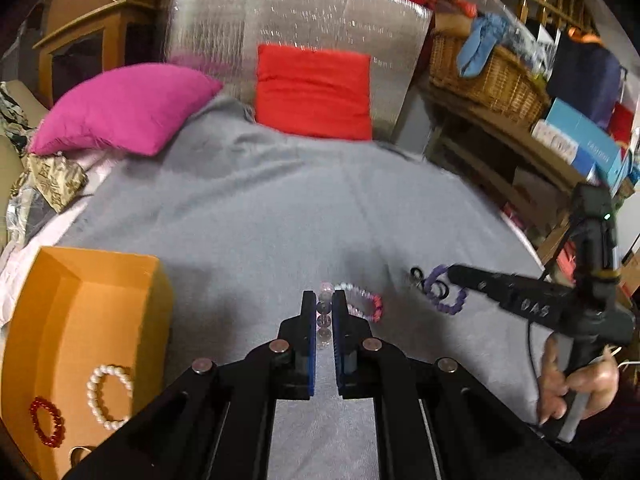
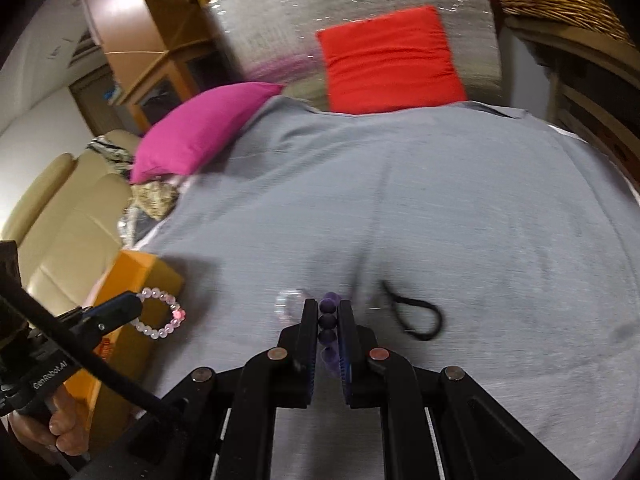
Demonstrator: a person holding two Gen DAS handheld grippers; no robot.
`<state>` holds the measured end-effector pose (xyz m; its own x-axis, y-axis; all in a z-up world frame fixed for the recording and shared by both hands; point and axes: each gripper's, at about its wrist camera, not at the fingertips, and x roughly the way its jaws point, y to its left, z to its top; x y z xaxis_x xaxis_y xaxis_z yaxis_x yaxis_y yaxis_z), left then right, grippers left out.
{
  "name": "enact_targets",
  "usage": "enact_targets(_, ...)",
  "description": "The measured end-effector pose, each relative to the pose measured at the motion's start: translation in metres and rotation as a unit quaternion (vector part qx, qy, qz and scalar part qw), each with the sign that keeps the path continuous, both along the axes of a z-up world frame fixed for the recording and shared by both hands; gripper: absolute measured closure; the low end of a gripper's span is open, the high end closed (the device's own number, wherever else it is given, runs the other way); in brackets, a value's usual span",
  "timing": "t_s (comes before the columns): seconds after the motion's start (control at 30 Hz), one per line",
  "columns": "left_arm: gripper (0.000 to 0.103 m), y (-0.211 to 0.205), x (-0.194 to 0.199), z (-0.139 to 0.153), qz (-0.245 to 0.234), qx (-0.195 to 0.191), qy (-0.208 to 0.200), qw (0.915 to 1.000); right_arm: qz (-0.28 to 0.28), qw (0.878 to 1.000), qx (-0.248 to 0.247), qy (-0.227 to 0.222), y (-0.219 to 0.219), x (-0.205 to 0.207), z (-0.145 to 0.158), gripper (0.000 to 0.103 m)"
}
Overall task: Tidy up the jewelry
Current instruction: 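Carry both bracelets into the orange box and open both tools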
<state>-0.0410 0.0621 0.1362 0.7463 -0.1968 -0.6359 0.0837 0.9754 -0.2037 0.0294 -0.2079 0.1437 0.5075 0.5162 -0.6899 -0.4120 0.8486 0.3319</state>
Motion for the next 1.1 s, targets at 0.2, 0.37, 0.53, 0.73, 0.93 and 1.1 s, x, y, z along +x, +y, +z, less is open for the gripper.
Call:
enact_targets(0.2,0.096,0.043,-0.024,0.022,0.029,-0.024,-0.034,0.9987,0.047,0.998,0.022,-0.027,0.042,-0.029,0.022,0.092)
enact_targets(0.37,0.095,0.088,-0.040,0.030,0.075,-0.035,-0.048,0.9954,0.085,0.995,0.050,-0.015,0.082,-0.045,0.030,0.092)
enact_targets(0.53,0.095,0.139,-0.039,0.010,0.154,-0.032,-0.001,0.9875,0.129,0.990,0.064,0.006,0.143,-0.052,0.029,0.092)
enact_targets(0.73,0.096,0.190,-0.035,-0.027,0.230,-0.053,0.068,0.9694,0.156,0.984,0.086,0.023,0.208,-0.051,0.022,0.092)
enact_targets(0.93,0.096,0.210,-0.029,-0.060,0.268,-0.044,0.131,0.9534,0.164,0.983,0.079,0.036,0.253,-0.046,0.006,0.092)
enact_targets(1.1,0.096,0.214,-0.024,-0.071,0.284,-0.022,0.153,0.9464,0.152,0.987,0.040,0.040,0.274,-0.036,-0.015,0.092)
